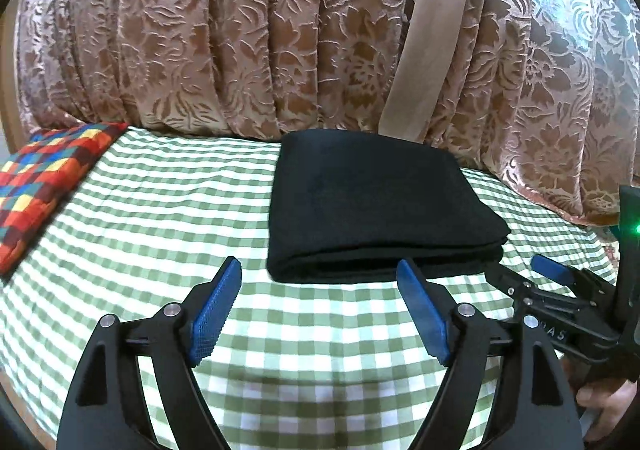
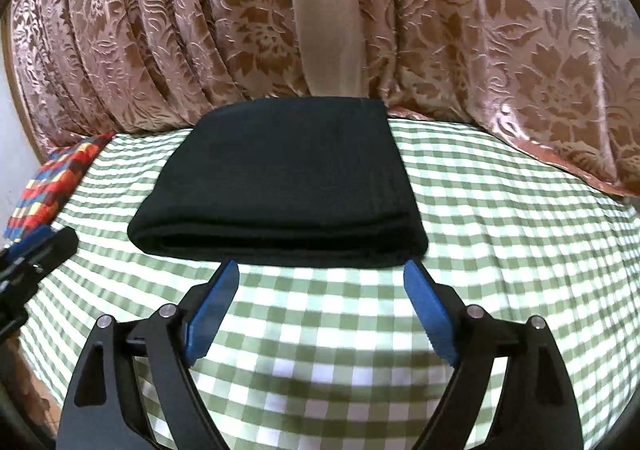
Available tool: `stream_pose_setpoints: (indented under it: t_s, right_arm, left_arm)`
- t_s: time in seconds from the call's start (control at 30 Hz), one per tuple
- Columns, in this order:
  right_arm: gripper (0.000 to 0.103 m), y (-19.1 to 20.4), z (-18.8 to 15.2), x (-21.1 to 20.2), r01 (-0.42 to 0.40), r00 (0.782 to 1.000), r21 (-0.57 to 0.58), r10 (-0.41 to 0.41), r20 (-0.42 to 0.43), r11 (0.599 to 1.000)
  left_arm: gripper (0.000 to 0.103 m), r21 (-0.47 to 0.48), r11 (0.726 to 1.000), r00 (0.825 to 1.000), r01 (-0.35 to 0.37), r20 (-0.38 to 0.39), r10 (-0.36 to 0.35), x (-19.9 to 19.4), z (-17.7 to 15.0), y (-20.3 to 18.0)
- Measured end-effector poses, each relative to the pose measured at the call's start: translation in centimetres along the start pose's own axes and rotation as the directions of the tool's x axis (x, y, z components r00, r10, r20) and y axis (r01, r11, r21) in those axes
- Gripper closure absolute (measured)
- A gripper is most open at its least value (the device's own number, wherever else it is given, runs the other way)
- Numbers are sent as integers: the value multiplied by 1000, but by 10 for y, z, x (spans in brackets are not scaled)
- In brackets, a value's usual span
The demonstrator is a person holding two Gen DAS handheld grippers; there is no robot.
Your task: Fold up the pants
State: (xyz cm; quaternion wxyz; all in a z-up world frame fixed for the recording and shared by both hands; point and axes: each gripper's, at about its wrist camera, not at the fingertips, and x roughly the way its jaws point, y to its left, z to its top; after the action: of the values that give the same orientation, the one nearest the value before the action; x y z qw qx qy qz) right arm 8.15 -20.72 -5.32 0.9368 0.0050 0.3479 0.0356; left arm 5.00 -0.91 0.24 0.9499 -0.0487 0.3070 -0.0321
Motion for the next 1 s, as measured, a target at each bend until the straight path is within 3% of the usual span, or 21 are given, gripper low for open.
stream_pose_setpoints:
  t_s: [0.13, 0.43, 0.63, 0.8, 1.0]
  right_arm:
    - [12, 2, -8, -12, 33, 999, 0, -33, 35, 999]
    - [5, -1, -14, -36, 63, 993, 3, -63, 97, 998]
    - [5, -1, -19, -35, 67, 994, -1, -67, 87, 998]
    - [5, 3, -19, -38, 60, 994, -9, -58, 98, 998]
    - [5, 5, -19, -41, 66, 992, -13, -64, 109, 998]
  left_arm:
    - [16, 46, 998, 999, -53, 16, 52, -9, -11, -6]
    - [4, 48, 997, 999, -52, 19, 51, -18, -27, -13]
    - [4, 18, 999, 999, -50, 7, 50, -19, -27, -9]
    - [4, 15, 991, 990, -135, 46, 134, -25, -27, -5]
    - [4, 19, 989, 988, -144, 63, 143, -29, -25, -3]
